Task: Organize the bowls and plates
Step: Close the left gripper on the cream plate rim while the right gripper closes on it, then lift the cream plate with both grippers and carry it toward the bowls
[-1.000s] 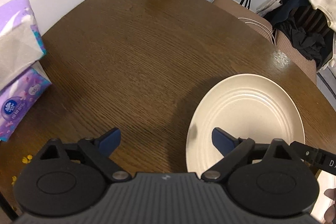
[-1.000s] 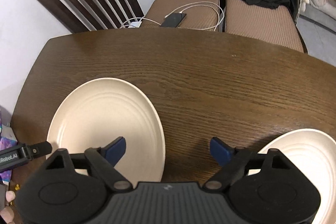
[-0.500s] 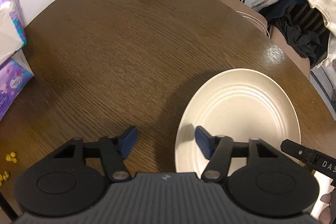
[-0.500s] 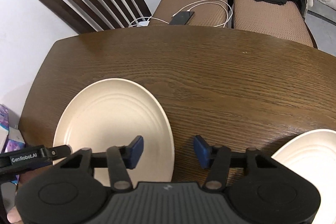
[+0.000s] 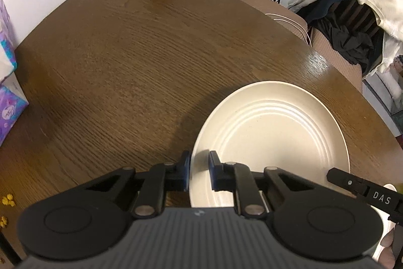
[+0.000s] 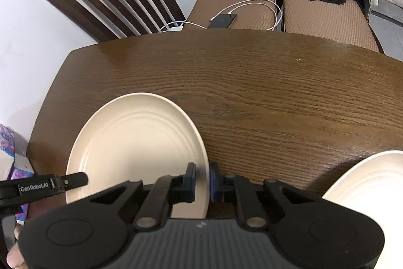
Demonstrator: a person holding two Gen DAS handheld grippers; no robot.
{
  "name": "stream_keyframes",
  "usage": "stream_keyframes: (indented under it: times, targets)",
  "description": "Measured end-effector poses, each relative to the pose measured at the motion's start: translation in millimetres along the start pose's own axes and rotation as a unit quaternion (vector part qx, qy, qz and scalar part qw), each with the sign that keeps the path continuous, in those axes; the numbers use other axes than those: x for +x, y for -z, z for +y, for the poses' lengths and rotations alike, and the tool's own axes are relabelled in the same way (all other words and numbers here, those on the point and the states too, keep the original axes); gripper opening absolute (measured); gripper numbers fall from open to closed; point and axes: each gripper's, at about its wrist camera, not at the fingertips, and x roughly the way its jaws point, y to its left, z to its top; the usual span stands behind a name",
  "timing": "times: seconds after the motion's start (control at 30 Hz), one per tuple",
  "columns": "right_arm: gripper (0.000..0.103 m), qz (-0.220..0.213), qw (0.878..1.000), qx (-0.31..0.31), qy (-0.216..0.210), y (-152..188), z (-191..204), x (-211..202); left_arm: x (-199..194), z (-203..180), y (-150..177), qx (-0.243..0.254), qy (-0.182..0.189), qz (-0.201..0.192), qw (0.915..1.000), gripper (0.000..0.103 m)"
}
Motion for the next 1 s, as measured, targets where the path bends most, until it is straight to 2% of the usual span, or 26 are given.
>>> stream_keyframes:
  times: [0.73, 1.0]
  targets:
    - [0.008, -0.036, 0.999, -0.008, 0.018, -2, 5, -21, -14, -23, -7, 0.026, -0.012, -0.037, 0.9989, 0.015]
    - [0.008, -0.039, 0.999, -0.006, 0.02, -2, 3, -24, -14, -23, -5, 0.035, -0.013, -0.038, 0.9986, 0.015]
